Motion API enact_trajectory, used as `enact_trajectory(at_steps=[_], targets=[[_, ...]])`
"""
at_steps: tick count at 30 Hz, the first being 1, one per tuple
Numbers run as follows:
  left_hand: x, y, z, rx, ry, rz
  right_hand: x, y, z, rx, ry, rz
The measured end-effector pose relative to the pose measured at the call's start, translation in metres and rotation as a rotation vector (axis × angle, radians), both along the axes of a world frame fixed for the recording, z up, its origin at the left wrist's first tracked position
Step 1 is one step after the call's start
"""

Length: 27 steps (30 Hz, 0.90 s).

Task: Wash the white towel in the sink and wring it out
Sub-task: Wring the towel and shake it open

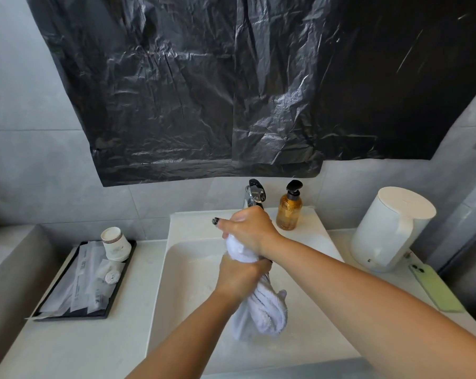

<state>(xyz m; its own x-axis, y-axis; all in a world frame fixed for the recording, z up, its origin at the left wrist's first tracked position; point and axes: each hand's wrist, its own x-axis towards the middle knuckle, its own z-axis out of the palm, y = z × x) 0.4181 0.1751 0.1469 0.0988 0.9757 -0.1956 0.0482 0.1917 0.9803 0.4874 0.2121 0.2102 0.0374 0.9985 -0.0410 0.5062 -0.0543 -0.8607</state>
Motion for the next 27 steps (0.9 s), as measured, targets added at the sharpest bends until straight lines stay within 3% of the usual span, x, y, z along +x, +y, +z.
enact_trajectory(at_steps=[9,13,17,19,22,27], targets=[[0.001,0.000,-0.008,-0.044,0.078,0.008,-0.009,0.007,-0.012,-0.084,-0.037,-0.128],[0.000,0.001,-0.006,-0.059,0.087,0.010,-0.005,0.008,-0.020,-0.073,0.035,-0.110],[-0.010,0.003,0.006,-0.208,-0.205,0.054,0.008,0.009,-0.012,-0.069,0.163,0.020],[-0.018,0.008,0.016,-0.283,-0.460,0.018,0.023,0.006,-0.019,-0.106,0.341,-0.039],[-0.026,0.018,0.037,-0.313,-0.799,0.068,0.042,-0.010,-0.056,-0.293,0.421,-0.176],[-0.013,0.022,0.052,-0.278,-0.928,0.019,0.040,-0.034,-0.087,-0.625,0.626,-0.303]])
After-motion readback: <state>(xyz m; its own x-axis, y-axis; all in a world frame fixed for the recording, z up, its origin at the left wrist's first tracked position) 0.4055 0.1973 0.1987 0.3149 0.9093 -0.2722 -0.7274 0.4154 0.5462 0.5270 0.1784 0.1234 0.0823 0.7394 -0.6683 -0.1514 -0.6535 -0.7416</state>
